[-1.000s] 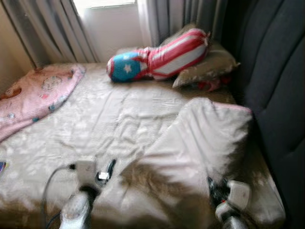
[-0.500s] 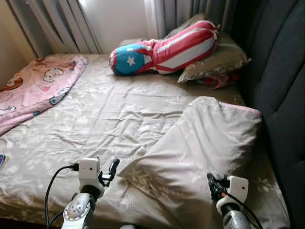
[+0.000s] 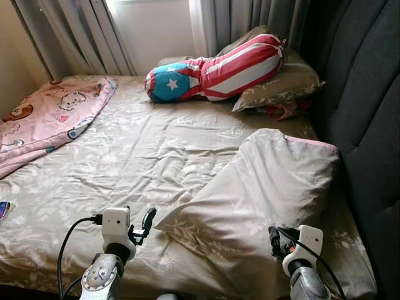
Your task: Clean up the room
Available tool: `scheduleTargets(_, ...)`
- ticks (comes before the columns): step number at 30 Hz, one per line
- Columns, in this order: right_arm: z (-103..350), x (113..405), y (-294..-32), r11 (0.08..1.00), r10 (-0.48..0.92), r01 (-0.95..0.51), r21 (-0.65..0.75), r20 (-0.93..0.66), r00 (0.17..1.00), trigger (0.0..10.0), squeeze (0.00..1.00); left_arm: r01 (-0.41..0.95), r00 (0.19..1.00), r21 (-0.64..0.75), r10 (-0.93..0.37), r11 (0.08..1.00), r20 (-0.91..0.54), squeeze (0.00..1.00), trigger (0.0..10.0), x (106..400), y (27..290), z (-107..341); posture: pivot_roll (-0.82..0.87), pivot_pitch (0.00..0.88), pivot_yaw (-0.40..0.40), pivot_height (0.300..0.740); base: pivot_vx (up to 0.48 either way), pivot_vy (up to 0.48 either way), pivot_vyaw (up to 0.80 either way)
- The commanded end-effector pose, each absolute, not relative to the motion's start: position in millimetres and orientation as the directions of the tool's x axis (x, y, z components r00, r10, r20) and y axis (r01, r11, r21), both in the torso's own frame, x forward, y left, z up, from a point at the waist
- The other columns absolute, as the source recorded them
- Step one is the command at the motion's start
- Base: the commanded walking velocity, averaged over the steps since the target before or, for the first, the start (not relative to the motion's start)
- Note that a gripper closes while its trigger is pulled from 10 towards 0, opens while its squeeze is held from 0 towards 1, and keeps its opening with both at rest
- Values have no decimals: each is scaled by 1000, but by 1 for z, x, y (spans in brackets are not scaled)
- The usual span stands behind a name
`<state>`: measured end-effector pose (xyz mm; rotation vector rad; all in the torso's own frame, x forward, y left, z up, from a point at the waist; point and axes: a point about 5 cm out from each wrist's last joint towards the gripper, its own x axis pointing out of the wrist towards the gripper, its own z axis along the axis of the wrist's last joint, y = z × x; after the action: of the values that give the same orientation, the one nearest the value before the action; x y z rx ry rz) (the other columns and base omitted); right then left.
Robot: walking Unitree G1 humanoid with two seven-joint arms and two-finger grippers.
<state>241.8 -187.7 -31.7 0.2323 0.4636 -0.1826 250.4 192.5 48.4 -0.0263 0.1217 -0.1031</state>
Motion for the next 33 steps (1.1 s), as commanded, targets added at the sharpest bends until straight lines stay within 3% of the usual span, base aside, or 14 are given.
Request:
scheduleTargets(1, -34, 242, -187, 957, -120, 232, 176, -490, 864, 10000, 1000, 99, 987, -27, -102, 995, -123, 0, 10000, 250, 196, 50, -12, 0, 61, 662, 0, 0, 0)
scheduleTargets(20, -54, 227, -178, 952, -30, 216, 218, -635, 772, 10000, 1000, 103, 987, -21, -105, 994, -122, 0, 10000, 250, 195, 51, -1, 0, 63, 662, 0, 0, 0)
scheduleTargets(21, -55, 226, -178, 952, -28, 217, 216, -645, 764, 10000, 741, 104, 987, -21, -106, 994, -121, 0, 10000, 249, 195, 52, 0, 0, 64, 662, 0, 0, 0)
scheduleTargets(22, -56, 225, -178, 952, -29, 220, 212, -655, 755, 10000, 137, 105, 987, -21, -107, 994, -122, 0, 10000, 249, 195, 52, 0, 0, 65, 662, 0, 0, 0)
scheduleTargets(23, -57, 224, -178, 952, -30, 222, 209, -660, 751, 10000, 0, 106, 987, -21, -107, 994, -122, 0, 10000, 249, 195, 52, 0, 0, 65, 662, 0, 0, 0)
scheduleTargets(33, -58, 225, -182, 944, -61, 266, 198, -686, 725, 10000, 0, 115, 986, -17, -117, 993, -119, 0, 10000, 248, 194, 54, 28, 11, 72, 662, 0, 0, 0)
